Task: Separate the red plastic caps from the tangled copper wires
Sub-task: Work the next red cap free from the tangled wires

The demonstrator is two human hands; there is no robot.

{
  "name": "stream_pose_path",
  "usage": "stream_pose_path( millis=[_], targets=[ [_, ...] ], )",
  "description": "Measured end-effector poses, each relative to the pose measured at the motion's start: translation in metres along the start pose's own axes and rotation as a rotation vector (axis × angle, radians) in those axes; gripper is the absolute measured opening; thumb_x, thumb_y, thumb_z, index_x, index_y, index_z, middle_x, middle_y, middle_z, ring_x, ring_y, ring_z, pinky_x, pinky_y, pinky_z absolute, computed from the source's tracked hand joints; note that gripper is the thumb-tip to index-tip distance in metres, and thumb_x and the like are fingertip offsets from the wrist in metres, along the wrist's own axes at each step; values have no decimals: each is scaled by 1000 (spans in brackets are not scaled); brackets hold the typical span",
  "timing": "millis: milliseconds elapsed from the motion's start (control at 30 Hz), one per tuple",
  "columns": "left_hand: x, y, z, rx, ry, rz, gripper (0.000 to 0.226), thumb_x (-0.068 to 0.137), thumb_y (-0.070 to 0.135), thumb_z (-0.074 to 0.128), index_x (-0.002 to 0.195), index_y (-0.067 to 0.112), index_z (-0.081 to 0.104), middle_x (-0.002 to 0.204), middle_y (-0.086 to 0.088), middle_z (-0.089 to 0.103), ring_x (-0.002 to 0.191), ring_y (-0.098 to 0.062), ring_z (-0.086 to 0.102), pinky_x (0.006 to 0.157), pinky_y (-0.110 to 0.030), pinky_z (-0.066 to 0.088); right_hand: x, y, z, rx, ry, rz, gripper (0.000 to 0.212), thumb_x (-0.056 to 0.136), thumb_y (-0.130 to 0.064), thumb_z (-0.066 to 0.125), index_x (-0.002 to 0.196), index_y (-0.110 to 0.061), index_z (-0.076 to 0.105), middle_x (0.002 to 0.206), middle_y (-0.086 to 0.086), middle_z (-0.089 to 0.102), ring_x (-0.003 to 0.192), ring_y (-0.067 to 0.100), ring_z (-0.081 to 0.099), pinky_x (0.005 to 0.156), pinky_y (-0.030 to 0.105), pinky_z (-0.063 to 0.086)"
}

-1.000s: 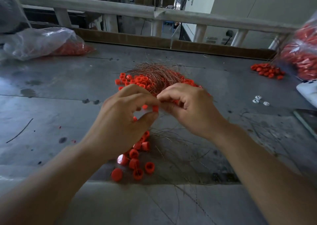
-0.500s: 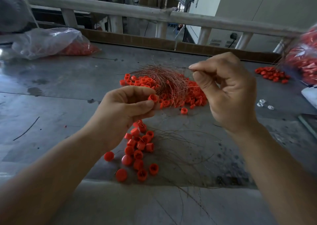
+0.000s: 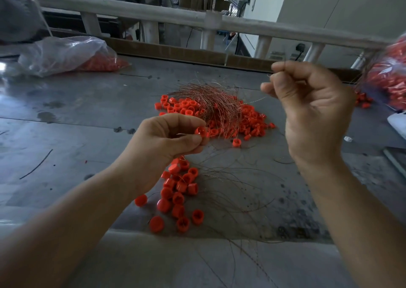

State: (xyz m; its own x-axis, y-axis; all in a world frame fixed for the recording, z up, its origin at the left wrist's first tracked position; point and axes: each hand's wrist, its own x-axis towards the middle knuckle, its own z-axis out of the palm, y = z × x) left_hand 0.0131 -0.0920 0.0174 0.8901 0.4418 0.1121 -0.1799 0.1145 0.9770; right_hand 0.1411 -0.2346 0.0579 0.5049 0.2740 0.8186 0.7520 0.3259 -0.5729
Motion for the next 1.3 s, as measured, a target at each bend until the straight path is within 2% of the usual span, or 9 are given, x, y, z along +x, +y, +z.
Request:
stream_pose_path(
  millis=[367, 467, 633, 700, 767, 900, 1000, 1133, 1300],
  targets=[
    [-3, -1, 5, 228, -43, 128, 24, 65, 6, 65, 87, 16, 66, 77, 2, 71, 73, -13, 70, 62, -17, 53, 1, 0, 0, 26, 51, 129, 18, 87, -5, 57, 93, -22, 60, 71, -15, 65, 60, 5, 61, 57, 21, 52],
    [-4, -5, 7, 481, -41, 241, 35, 73, -4, 68, 83, 29, 65, 81, 7, 70, 78, -11, 68, 67, -18, 54, -2, -1, 2, 37, 32, 171, 18, 87, -5, 57, 92, -22, 61, 71, -12, 64, 60, 6, 61, 56, 21, 52],
    [-6, -1, 18, 799, -103, 456, 37, 79, 7, 68, 88, 43, 61, 124, 27, 43, 88, 9, 56, 75, -11, 48, -8, -1, 6, 33, -28, 208, 18, 88, -5, 56, 92, -21, 61, 72, -8, 62, 64, 8, 63, 58, 23, 54],
    [-1, 4, 23, 880, -155, 505, 27, 80, 8, 67, 92, 32, 68, 133, 28, 33, 94, 14, 53, 78, -9, 46, -8, -2, 7, 44, -35, 217, 17, 88, -5, 56, 91, -21, 61, 72, -8, 63, 65, 9, 64, 59, 23, 54],
    [11, 9, 28, 969, -227, 526, 22, 79, 6, 68, 95, 21, 71, 136, 17, 40, 99, 13, 50, 82, -3, 41, -8, -2, 8, 50, -37, 234, 16, 88, -4, 55, 90, -19, 62, 73, -7, 63, 65, 9, 65, 59, 22, 54],
    [33, 4, 34, 1111, -215, 518, 22, 80, 4, 67, 101, 11, 71, 121, -1, 62, 107, -5, 53, 86, 4, 25, -7, -2, 7, 86, 20, 271, 15, 88, -2, 55, 86, -15, 63, 65, -9, 64, 61, 8, 63, 59, 25, 55],
    [40, -4, 28, 1120, -145, 448, 23, 82, 6, 65, 104, 10, 69, 116, -3, 64, 109, -13, 55, 84, -3, 26, 2, -1, -3, 112, 169, 281, 17, 89, -1, 53, 84, -15, 62, 62, -9, 62, 55, 4, 58, 55, 25, 54],
    [40, -9, 19, 1075, -113, 334, 25, 80, 3, 66, 103, 11, 70, 117, -1, 63, 106, -9, 55, 83, -5, 34, 12, 5, -14, 77, 249, 344, 19, 89, 0, 53, 83, -16, 61, 68, -5, 57, 54, 1, 53, 52, 19, 49],
    [28, 7, 14, 786, -56, 177, 24, 78, 0, 68, 88, 21, 68, 86, 10, 68, 72, 3, 62, 71, -13, 51, 7, 11, -12, -47, 72, 350, 22, 87, -1, 57, 82, -21, 63, 64, -13, 59, 56, 0, 52, 52, 14, 46]
  ],
)
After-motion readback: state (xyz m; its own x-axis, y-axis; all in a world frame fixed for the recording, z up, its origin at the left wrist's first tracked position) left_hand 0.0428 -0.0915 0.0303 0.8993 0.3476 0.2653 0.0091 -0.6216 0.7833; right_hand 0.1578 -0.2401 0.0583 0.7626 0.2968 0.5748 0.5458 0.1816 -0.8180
